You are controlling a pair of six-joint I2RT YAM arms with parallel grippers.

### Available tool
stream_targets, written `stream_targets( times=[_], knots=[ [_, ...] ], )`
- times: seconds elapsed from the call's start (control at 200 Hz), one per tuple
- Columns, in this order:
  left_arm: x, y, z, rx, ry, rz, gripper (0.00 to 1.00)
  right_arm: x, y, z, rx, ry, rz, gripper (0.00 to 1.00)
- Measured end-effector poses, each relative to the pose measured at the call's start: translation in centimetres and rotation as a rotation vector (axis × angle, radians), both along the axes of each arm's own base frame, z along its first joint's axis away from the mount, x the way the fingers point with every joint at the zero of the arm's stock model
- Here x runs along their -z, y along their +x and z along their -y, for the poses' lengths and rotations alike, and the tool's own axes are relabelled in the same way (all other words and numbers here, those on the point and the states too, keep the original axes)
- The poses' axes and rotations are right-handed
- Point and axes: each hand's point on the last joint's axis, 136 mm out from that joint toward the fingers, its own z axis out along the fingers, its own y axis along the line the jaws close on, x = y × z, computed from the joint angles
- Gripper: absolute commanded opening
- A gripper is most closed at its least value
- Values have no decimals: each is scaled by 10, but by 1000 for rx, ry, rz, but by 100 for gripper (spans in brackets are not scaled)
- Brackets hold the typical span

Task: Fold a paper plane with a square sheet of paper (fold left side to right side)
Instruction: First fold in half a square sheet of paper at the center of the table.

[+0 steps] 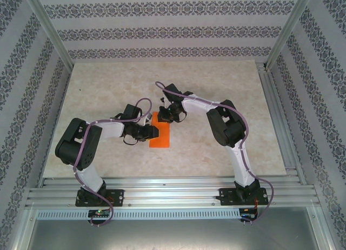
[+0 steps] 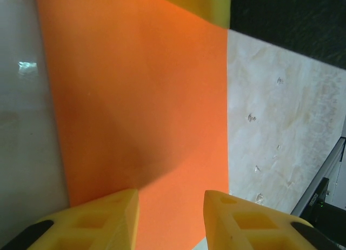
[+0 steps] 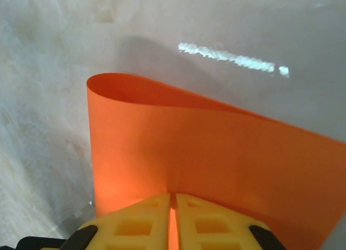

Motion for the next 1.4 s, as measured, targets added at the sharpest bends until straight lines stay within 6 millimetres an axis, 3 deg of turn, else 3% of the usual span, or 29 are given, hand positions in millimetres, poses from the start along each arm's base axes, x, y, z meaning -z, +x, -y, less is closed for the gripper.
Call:
stream_targets(
  times=[0.16,0.26,0.345,0.55,0.634,0.814,0.994,1.399],
  knots=[
    [0,0,0,0,-5,2,37,-27,6,20,40,-5,54,9],
    [0,-1,0,1,-7,3,38,-52,-6,34,64,30,90,5],
    [0,-1,0,1,-8,3,38,-58,-24,40,78,63,93,4],
    [0,-1,0,1,-7,4,38,-22,-83,25,57,75,-1,3],
    [0,-1,0,1,-7,4,37,-14,-99,17,44,74,-27,3],
    [0,0,0,1,-7,4,37,-10,-99,4,48,105,-27,3],
    [0,0,0,1,-7,5,37,4,-103,7,55,86,-53,3],
    [-2,1,0,-2,-1,3,41,6,-103,7,49,89,-48,3]
  ],
)
